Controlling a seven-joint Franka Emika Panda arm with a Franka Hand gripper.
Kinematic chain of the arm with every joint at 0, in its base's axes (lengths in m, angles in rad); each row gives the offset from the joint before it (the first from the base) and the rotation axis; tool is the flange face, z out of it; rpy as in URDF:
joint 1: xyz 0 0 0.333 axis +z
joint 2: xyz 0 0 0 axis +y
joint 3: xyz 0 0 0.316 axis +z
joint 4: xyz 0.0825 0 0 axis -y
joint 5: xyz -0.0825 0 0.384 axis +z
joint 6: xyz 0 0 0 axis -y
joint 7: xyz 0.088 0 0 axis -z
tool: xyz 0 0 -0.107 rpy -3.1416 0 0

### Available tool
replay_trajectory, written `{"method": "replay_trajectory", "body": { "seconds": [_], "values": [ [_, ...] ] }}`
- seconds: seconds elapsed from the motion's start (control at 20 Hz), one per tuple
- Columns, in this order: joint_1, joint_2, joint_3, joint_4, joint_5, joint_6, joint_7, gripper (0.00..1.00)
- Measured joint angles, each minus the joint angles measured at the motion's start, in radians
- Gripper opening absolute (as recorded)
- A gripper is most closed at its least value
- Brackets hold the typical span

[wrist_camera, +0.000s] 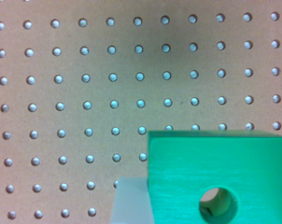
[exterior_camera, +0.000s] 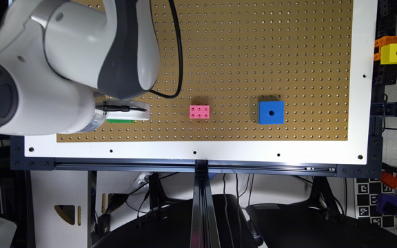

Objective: Pick up green block.

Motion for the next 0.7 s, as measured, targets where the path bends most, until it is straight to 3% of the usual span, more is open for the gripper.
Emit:
{"method": "replay_trajectory", "body": {
  "seconds": [0.7],
  "values": [
    [0.000,-0.051,0.000,0.000,0.0000,-0.039,0.000,0.00]
  ]
}}
